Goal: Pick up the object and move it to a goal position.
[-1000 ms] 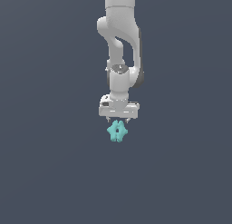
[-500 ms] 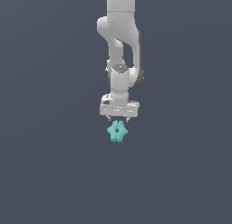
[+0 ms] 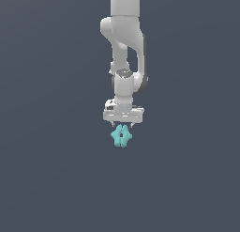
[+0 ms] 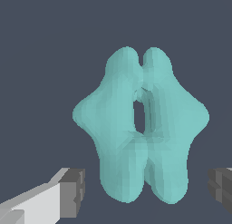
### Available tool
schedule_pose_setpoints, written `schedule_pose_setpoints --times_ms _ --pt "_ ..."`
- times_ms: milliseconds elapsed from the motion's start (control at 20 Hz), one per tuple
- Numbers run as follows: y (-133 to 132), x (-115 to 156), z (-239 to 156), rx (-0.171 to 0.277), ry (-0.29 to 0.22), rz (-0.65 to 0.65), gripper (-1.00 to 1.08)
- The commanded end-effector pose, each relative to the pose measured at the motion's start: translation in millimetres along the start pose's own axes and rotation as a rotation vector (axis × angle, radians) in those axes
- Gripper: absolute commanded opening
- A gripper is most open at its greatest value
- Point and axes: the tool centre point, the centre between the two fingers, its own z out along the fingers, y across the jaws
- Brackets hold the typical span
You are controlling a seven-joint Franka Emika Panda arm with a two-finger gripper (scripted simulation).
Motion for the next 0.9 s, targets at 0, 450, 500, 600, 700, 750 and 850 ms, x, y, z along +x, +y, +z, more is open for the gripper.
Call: schedule_pose_setpoints --times_ms 0,450,500,600,700,750,850 --pt "0.1 -0.7 7.6 0.000 0.000 0.000 1.08" --pt "0.0 -1.4 15.9 0.000 0.000 0.000 -1.00" --pt "0.0 -1.4 15.9 0.000 0.000 0.000 -1.00" --pt "0.0 -1.4 15.9 0.000 0.000 0.000 -1.00" --pt "0.0 -1.4 15.9 0.000 0.000 0.000 -1.00" --pt "0.0 -1.4 15.9 0.000 0.000 0.000 -1.00" --pt "0.0 -1.1 15.0 0.001 0.001 0.001 -1.00"
